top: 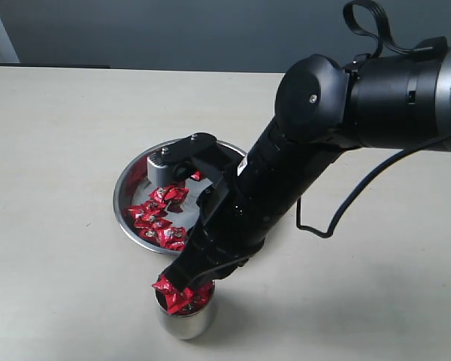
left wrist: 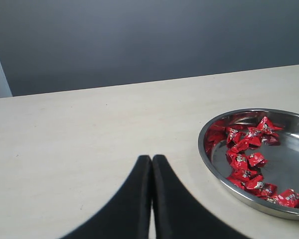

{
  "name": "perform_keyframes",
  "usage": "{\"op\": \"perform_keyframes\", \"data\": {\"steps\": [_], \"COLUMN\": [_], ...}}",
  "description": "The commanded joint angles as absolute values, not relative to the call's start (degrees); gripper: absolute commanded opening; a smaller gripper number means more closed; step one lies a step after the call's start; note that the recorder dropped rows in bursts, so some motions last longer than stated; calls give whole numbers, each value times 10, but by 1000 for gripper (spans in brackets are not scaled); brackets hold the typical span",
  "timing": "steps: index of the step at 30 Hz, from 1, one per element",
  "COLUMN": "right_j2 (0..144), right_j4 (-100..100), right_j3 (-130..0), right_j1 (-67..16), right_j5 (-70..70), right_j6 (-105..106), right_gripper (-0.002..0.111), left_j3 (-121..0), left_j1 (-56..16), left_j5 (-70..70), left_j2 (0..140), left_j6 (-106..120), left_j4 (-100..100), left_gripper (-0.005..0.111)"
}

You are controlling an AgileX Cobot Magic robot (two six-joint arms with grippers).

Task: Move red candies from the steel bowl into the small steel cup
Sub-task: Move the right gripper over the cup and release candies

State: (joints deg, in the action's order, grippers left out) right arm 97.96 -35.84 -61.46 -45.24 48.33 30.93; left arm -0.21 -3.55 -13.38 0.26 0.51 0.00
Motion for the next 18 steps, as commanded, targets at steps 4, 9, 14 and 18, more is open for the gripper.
{"op": "perform_keyframes", "data": {"steps": [4, 9, 14, 18], "right_j2": [975, 975, 975, 975], "right_j4": [-353, -351, -342, -332], "right_j3": [-612, -612, -612, -612], "right_j1": [-454, -454, -454, -454], "right_j5": [483, 491, 492, 491], "right_j6": [314, 314, 314, 314], "right_gripper": [27, 27, 27, 27], "left_j3": [0, 0, 0, 0], "left_j1": [-36, -36, -36, -36], "left_j5": [-132, -132, -132, -132], "left_j2": [0, 0, 0, 0], "left_j6": [5, 5, 5, 5], "left_j4": [-3, -3, -3, -3], "left_gripper": [0, 0, 0, 0]}}
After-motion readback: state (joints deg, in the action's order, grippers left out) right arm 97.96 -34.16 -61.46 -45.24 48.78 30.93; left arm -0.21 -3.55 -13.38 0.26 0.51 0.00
